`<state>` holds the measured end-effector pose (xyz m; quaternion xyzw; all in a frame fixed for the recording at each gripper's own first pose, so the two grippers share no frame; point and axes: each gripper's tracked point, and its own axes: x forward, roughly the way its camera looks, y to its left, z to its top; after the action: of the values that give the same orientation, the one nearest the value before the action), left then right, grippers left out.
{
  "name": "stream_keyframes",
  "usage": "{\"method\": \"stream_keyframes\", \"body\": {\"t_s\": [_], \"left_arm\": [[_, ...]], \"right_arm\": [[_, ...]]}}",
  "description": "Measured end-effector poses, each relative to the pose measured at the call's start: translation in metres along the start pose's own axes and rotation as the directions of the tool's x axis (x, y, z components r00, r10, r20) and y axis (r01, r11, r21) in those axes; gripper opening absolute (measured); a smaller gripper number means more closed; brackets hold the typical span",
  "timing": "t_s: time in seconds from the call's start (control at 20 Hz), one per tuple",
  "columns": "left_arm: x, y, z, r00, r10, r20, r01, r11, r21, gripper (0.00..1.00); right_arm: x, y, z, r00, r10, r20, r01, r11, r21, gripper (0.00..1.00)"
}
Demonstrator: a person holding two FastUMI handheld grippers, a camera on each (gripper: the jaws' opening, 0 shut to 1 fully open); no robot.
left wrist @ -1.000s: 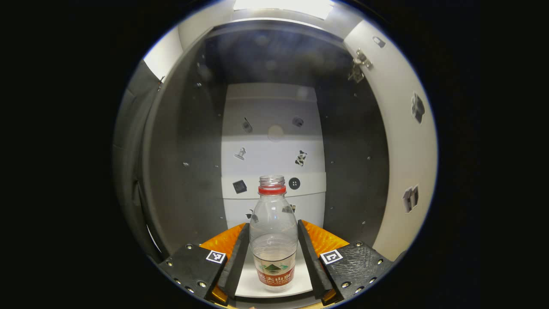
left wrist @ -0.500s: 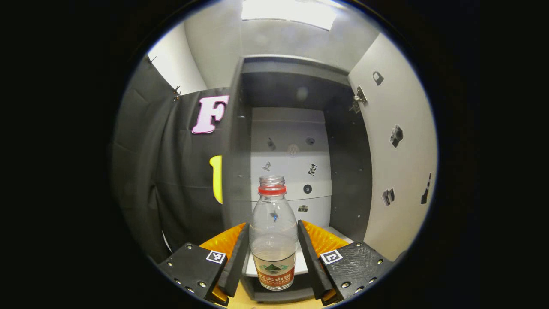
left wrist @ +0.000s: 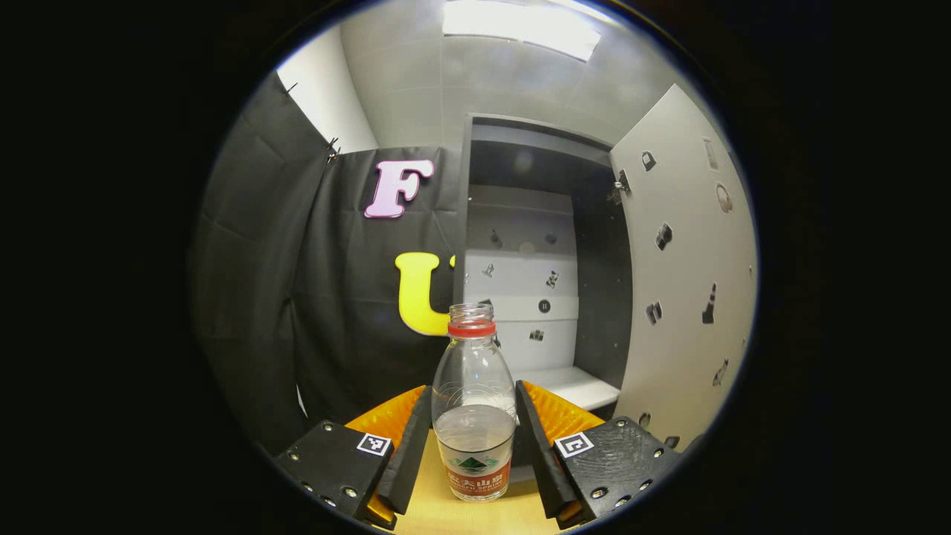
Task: Open the cabinet door with the right hand, grasp the bottle in the cabinet with the left hand and place it on the coaster, then close the cabinet door with the right hand.
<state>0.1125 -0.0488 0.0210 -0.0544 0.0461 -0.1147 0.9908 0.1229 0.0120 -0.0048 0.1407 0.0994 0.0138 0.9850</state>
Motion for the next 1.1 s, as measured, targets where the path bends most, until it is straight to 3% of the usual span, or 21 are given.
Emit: {"method": "stream_keyframes", "body": {"t_s": [0.3, 1.1], "left_arm": [[-0.034, 0.015, -0.063, 0.999, -0.011, -0.039, 0.01, 0.999, -0.045, 0.6], [-0.071, 0.005, -0.232, 0.99, -0.046, -0.132, 0.043, 0.999, -0.026, 0.63]], "right_arm": [[-0.025, 0.007, -0.003, 1.0, -0.03, 0.0, 0.03, 0.999, -0.021, 0.98], [-0.046, -0.001, -0.039, 0.993, -0.101, -0.064, 0.1, 0.995, -0.025, 0.98]]}}
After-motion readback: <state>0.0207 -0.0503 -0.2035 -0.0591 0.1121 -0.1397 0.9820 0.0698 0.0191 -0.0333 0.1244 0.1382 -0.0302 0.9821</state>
